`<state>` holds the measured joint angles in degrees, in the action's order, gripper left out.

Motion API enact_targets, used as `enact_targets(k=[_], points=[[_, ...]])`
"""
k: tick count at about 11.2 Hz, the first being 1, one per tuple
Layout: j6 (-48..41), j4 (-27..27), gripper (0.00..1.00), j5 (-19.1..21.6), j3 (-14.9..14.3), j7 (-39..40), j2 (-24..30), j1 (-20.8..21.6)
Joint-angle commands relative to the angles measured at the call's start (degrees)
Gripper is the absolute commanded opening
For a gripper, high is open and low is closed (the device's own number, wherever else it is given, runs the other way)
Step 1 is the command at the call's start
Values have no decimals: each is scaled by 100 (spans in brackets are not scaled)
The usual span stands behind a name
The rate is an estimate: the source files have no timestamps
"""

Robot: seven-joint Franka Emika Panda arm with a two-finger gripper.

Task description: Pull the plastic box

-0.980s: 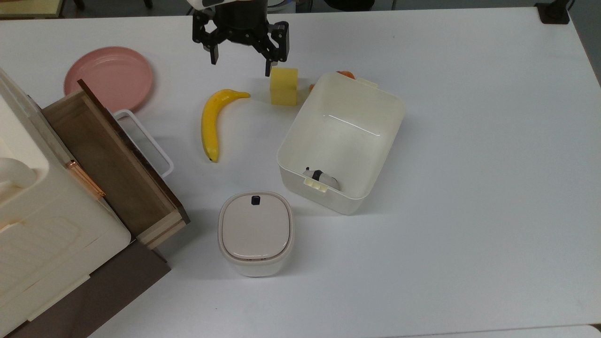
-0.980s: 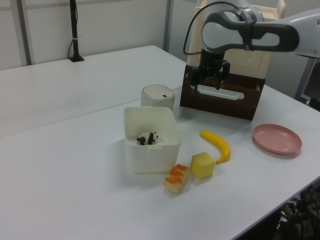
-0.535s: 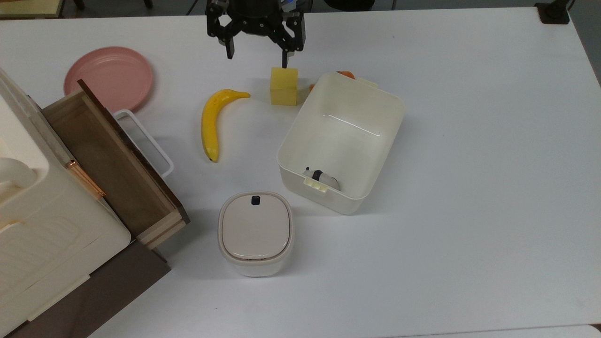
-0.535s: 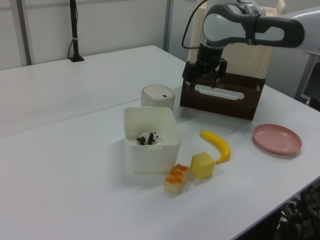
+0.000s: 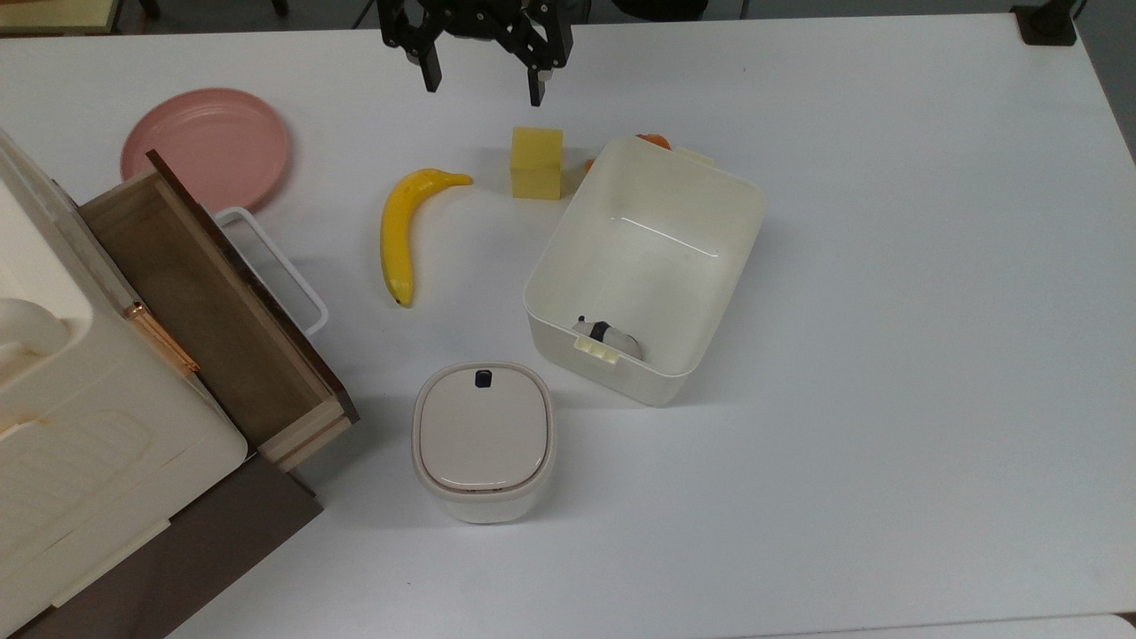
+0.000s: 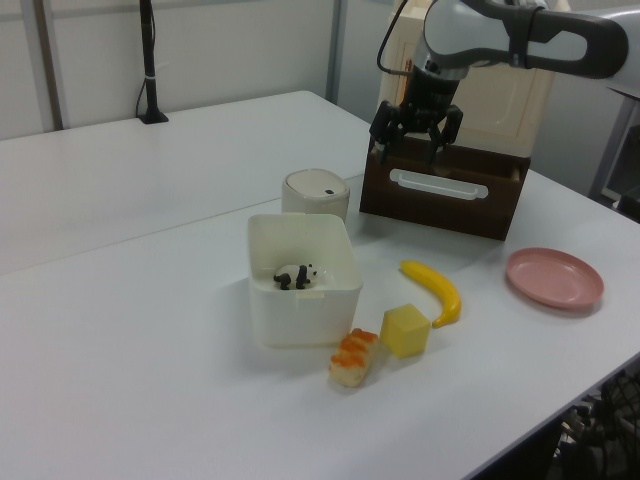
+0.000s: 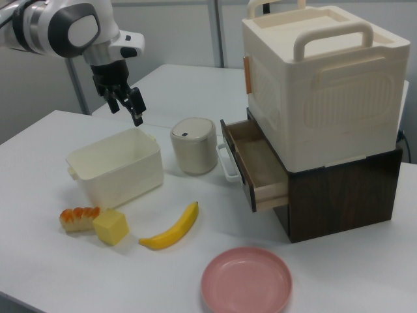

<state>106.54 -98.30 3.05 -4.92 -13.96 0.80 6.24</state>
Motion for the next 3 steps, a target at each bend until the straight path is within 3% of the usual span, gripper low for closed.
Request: enact_targets(k=[1, 3], points=[[-239, 39, 100, 125, -53, 113, 78, 105], [-248, 48, 100, 108, -53, 113, 78, 105]])
